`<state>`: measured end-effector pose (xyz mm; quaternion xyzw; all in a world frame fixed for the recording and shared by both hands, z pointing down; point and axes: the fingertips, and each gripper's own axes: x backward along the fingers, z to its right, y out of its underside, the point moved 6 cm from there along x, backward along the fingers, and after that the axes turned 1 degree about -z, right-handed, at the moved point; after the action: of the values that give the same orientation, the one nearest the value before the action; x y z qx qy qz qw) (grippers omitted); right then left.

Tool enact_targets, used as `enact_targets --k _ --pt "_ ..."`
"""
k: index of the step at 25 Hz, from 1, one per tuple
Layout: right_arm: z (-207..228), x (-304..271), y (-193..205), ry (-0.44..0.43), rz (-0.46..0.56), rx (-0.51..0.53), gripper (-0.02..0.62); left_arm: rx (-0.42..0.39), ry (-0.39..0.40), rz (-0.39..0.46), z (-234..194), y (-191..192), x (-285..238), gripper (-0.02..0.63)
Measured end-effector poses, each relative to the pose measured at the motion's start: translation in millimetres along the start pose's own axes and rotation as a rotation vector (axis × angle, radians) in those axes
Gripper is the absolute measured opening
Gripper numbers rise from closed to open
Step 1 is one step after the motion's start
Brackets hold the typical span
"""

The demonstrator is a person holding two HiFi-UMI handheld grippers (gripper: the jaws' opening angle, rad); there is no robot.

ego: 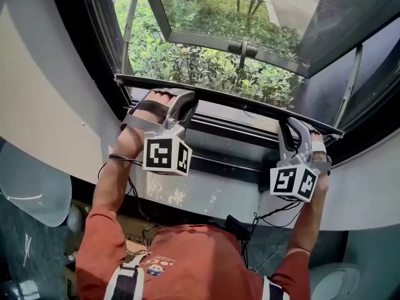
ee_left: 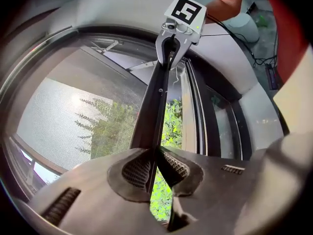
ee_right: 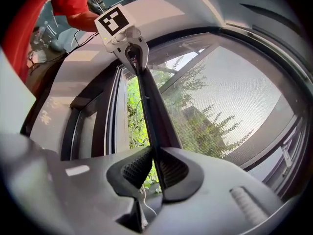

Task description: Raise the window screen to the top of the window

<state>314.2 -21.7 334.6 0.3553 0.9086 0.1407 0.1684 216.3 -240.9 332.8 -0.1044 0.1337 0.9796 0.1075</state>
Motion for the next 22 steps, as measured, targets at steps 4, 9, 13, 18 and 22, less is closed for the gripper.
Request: enact_targets --k 4,9,13,18,22 --pt "6 1 -1 0.029 0.002 0.017 0.052 -0.013 -0.037 0.008 -5 -2 1 0.047" --pt "18 4 -6 0.074 0.017 0.035 0.049 -0.018 -0.096 0.028 -17 -4 4 0.046" --pt "35 7 -14 0.114 0.028 0.045 0.049 -0.023 -0.145 0.036 -35 -9 8 0.046" --pt "50 8 -19 0.133 0.031 0.058 0.049 -0.035 -0.188 0.024 -49 -13 9 0.046" --pt "51 7 -21 0.138 0.027 0.055 0.049 -0.035 -0.189 0.005 -51 -13 9 0.046"
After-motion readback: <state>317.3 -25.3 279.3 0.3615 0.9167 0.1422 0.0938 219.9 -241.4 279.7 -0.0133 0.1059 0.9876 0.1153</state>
